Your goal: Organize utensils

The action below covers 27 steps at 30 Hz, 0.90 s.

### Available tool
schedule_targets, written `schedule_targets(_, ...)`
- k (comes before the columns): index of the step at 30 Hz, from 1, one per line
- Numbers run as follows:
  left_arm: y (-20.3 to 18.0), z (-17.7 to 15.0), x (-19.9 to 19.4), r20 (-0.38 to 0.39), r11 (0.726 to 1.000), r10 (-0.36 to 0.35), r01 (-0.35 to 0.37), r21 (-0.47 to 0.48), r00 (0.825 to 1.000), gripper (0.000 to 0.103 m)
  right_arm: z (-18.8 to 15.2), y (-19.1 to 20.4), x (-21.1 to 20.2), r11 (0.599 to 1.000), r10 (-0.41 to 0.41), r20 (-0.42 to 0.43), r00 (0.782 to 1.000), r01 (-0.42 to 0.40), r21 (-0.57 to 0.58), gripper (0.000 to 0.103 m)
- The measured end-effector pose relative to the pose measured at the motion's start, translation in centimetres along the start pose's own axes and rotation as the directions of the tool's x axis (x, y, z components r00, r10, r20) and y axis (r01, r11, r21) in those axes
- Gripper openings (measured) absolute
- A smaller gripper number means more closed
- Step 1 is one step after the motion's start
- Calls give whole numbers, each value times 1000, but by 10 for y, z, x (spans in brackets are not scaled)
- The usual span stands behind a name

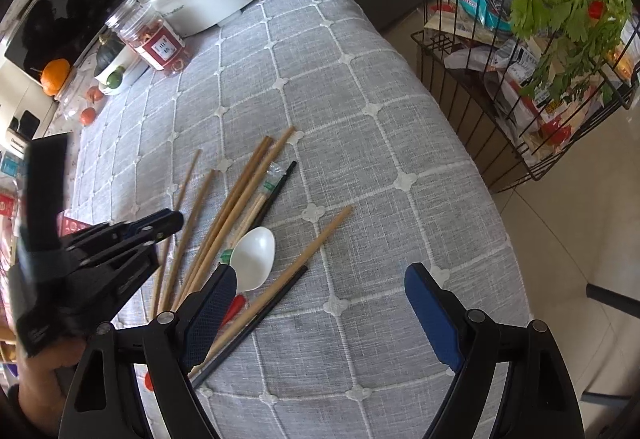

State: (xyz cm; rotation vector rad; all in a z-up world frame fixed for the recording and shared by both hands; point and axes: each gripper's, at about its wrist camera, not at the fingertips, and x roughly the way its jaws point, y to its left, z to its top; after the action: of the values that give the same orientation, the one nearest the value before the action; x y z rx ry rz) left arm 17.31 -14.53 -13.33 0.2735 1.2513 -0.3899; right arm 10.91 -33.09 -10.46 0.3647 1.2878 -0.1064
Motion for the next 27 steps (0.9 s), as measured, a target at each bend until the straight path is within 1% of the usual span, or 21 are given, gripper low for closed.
schedule_targets(5, 5, -25, -57, 105, 1000, -4, 3, 10, 994, 8, 0, -2, 9, 999, 21, -16, 1000, -20, 39, 87)
schedule_targets(6, 5, -29, -66, 126, 1000, -8, 7, 8, 992, 8, 0, -1, 9, 999, 32, -12, 999, -31, 42, 84)
schedule_targets(7, 9, -35, -78, 147, 1000, -16, 16, 4, 989, 8, 0, 1, 9, 998, 43, -7, 999, -43, 43, 80)
schedule_targets(8, 14, -40, -90, 169, 1000, -23, 24, -2, 985, 8, -1, 4, 8, 998, 54, -3, 999, -53, 41, 78)
schedule_targets(9, 18, -46, -100, 192, 1000, -24, 25, -4, 981, 8, 0, 8, 8, 997, 66, 0, 998, -66, 34, 73)
schedule_targets(10, 20, -53, -112, 218, 1000, -19, 21, -9, 976, 7, 0, 14, 7, 997, 78, 5, 997, -78, 22, 68)
schedule_targets(11, 23, -58, -119, 242, 1000, -17, 21, -12, 970, 7, 1, 21, 7, 996, 91, 10, 996, -91, 8, 66)
schedule_targets(13, 33, -70, -134, 289, 999, -24, 36, -33, 957, 7, 3, 40, 8, 992, 121, 16, 992, -121, -37, 57)
schedule_targets(16, 52, -86, -143, 349, 993, -44, 79, -85, 936, 7, 5, 75, 16, 981, 149, 4, 989, -147, -125, 50)
schedule_targets(17, 59, -92, -144, 360, 990, -51, 95, -106, 932, 7, 6, 85, 21, 978, 151, -5, 989, -150, -147, 48)
schedule_targets(18, 65, -97, -145, 362, 985, -60, 113, -128, 930, 7, 7, 96, 27, 974, 152, -18, 988, -152, -166, 44)
schedule_targets(20, 75, -101, -151, 375, 980, -75, 137, -142, 924, 7, 11, 114, 42, 969, 155, -46, 987, -161, -186, 39)
schedule_targets(23, 85, -111, -161, 406, 980, -60, 131, -150, 912, 7, 17, 133, 62, 969, 148, -70, 987, -159, -192, 35)
schedule_targets(27, 97, -120, -168, 414, 978, -51, 128, -162, 909, 7, 24, 151, 88, 970, 140, -91, 986, -155, -186, 33)
